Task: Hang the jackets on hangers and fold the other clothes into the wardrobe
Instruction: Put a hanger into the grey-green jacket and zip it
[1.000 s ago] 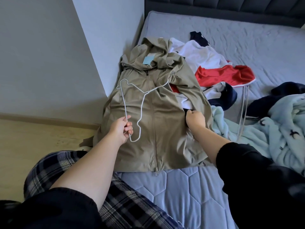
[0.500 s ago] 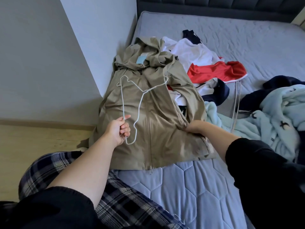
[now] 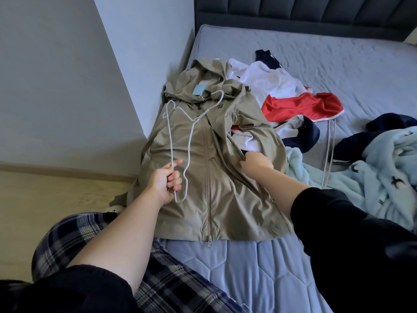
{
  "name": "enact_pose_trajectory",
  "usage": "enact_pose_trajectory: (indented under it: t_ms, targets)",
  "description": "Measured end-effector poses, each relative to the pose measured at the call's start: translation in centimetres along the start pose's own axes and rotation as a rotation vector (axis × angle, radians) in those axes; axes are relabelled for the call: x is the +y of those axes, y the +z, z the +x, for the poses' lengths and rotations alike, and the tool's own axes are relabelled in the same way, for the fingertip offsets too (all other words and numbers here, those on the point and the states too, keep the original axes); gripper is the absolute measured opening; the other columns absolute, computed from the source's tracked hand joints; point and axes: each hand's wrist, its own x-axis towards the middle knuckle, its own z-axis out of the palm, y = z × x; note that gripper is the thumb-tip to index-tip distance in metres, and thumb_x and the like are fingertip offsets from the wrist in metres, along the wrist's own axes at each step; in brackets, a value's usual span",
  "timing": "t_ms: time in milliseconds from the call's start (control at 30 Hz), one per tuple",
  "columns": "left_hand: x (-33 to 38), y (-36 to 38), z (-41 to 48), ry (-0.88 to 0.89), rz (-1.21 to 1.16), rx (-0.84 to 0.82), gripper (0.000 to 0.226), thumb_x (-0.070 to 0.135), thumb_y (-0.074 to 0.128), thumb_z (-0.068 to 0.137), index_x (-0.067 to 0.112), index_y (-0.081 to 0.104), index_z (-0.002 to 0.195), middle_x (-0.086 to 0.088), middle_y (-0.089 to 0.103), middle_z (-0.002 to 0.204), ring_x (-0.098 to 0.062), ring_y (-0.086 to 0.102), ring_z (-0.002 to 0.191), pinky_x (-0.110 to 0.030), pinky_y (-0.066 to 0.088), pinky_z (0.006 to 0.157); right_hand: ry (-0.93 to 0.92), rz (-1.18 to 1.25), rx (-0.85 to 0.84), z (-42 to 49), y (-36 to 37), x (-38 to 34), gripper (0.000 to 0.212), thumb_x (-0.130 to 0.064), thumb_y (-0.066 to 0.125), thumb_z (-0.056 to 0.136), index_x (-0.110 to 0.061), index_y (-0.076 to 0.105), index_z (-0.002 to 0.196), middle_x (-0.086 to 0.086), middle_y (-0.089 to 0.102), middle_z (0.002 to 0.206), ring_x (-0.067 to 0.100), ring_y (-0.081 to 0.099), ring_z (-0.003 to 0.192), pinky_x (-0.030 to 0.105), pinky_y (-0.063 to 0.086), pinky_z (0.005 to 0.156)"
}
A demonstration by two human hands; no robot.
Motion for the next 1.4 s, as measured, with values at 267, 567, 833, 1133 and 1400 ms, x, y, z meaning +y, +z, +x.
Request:
enact_pose_trajectory:
  t_ms: [267, 567, 833, 1133, 1400]
  targets:
    - [0.3, 0.1, 0.8, 0.044, 0.068, 0.072, 0.037, 0.008, 0.02, 0.102, 0.014, 0.057, 0.105, 0.008, 0.025, 0.041, -0.005, 0.021, 0.029, -0.013, 0.021, 0.035, 0.182, -0.15, 0.026, 0.9, -1.7, 5.3, 0.025, -0.013, 0.045, 0.092, -0.005, 0.062, 0.109, 0.016, 0.063, 0.11, 0.033, 0.06, 0.105, 0.032, 0.044, 0.079]
    - [1.7, 3.5, 1.5, 0.089, 0.248, -0.025, 0.034, 0.005, 0.02, 0.103, 0.012, 0.052, 0.095, 0.007, 0.025, 0.037, -0.005, 0.02, 0.026, -0.009, 0.022, 0.037, -0.008, 1.376, -0.291, 1.8, -3.4, -6.4, 0.014, -0.002, 0.042, 0.093, -0.007, 0.052, 0.101, 0.007, 0.057, 0.079, 0.015, 0.052, 0.068, 0.026, 0.035, 0.058]
    - [4.3, 6.0, 4.4, 0.113, 0.738, -0.08, 0.023, 0.014, 0.038, 0.1, 0.008, 0.06, 0.098, 0.003, 0.054, 0.046, -0.008, 0.049, 0.039, -0.018, 0.033, 0.042, 0.064, 1.564, -0.291, 4.2, -7.8, -11.8, 0.044, -0.039, 0.038, 0.102, -0.013, 0.041, 0.066, -0.003, 0.025, 0.04, 0.011, 0.02, 0.034, 0.018, 0.02, 0.037]
    - [6.9, 3.5, 10.8, 0.359, 1.701, 0.149, 0.055, 0.024, 0.042, 0.098, 0.029, 0.027, 0.15, -0.001, 0.01, 0.16, -0.028, 0.01, 0.145, -0.041, 0.019, 0.116, -0.063, 0.725, 0.391, 11.4, -13.6, -12.8, 0.047, -0.03, 0.031, 0.103, -0.001, 0.064, 0.09, 0.007, 0.059, 0.069, 0.018, 0.052, 0.054, 0.027, 0.039, 0.052]
    - [6.5, 3.0, 15.8, 0.179, 1.519, 0.035, 0.082, 0.049, 0.051, 0.093, 0.04, -0.007, 0.15, 0.001, -0.013, 0.16, -0.032, -0.003, 0.147, -0.047, 0.011, 0.119, -0.055, 0.187, 0.395, 18.9, -9.0, -12.8, 0.032, -0.016, 0.033, 0.1, 0.0, 0.053, 0.12, 0.02, 0.058, 0.121, 0.036, 0.055, 0.112, 0.032, 0.041, 0.081]
